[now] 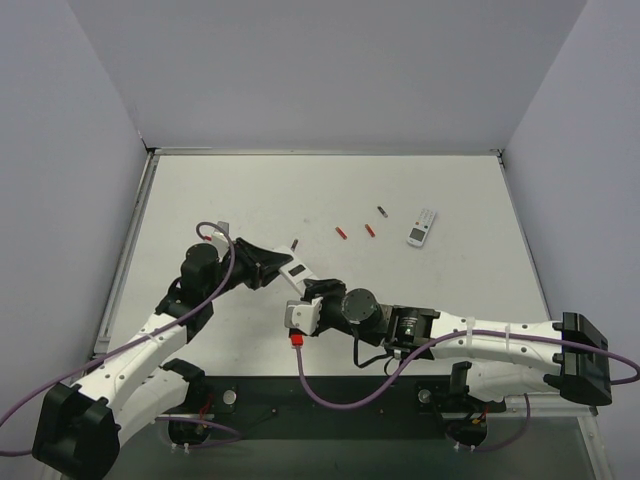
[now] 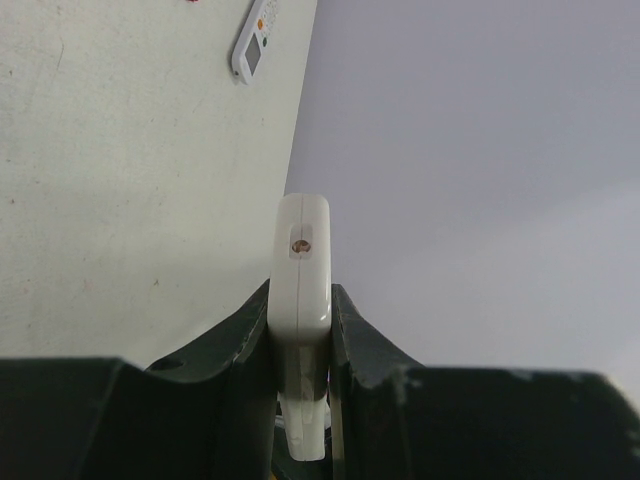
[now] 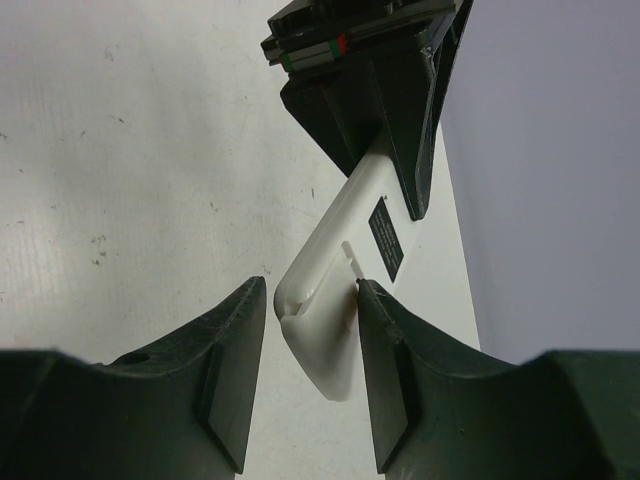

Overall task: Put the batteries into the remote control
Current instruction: Remove the battery cover from the remote control.

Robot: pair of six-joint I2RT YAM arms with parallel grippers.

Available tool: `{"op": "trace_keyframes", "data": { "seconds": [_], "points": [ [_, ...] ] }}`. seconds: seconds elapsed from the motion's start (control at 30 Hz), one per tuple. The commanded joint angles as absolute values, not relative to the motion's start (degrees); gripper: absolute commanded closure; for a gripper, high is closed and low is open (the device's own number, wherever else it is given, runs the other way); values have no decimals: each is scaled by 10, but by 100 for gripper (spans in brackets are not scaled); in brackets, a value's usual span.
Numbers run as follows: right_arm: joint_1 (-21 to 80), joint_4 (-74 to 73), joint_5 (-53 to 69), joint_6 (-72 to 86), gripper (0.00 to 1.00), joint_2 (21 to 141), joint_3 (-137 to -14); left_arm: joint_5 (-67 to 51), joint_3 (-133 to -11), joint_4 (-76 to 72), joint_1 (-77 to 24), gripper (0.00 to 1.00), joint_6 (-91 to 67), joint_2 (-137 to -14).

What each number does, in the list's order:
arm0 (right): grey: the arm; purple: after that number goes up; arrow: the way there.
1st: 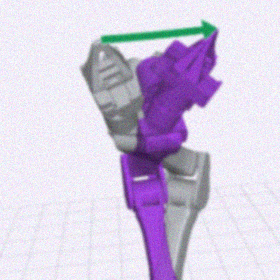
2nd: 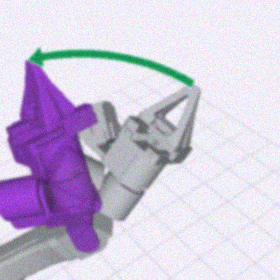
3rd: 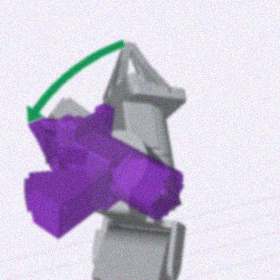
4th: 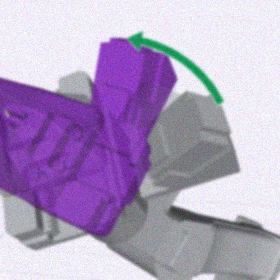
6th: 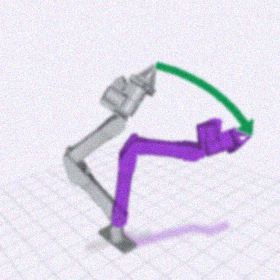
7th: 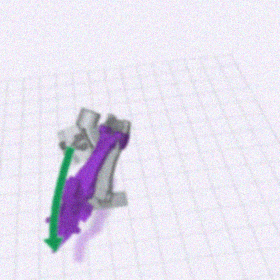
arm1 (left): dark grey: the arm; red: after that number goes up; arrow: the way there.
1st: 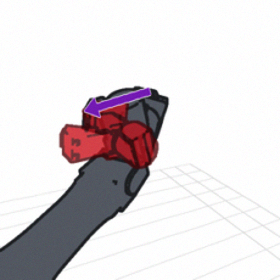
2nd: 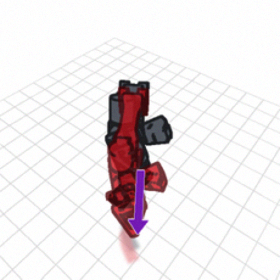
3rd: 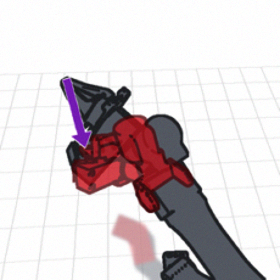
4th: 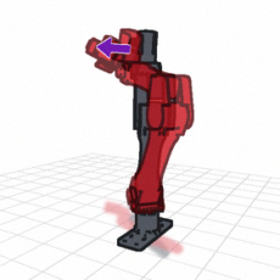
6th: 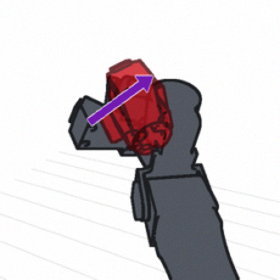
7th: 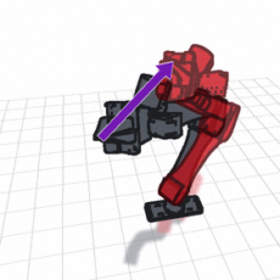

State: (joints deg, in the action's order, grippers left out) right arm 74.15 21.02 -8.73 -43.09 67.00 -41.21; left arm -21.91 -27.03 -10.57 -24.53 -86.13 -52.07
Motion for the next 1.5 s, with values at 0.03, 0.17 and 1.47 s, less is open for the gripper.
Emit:
{"op": "trace_keyframes", "data": {
  "seconds": [0.03, 0.17, 1.47],
  "points": [
    [734, 179, -38, -405, 61, 660, -422, -247, -305, -192, -243, 100, -867, -522],
    [731, 168, -26, -403, 61, 658, -427, -249, -302, -192, -243, 100, -865, -519],
    [742, 111, -47, -413, 94, 638, -443, -222, -263, -184, -222, 100, -867, -547]
  ]
}}
